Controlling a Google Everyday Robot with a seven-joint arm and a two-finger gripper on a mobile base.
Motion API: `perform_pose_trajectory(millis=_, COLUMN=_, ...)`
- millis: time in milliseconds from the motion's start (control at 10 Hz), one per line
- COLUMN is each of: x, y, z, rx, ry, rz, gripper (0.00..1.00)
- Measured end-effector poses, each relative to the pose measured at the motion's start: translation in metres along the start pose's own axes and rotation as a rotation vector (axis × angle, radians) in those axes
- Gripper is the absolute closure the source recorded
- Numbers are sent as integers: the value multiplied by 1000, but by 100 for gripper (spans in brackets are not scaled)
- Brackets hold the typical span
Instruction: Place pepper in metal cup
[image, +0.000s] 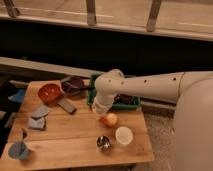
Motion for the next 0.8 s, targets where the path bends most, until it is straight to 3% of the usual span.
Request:
perform_pose_trajectory(millis=200, x=12, y=-3, z=3, rx=1, ry=3, rz=39, gripper=100)
perform_pose_trajectory(millis=500, x=49, y=-13, z=2, rx=2, ry=6, rz=105, gripper=100)
perform_pose_trajectory(millis=800, x=65, y=-12, z=2, rx=0, ry=6, rz=131, gripper=100)
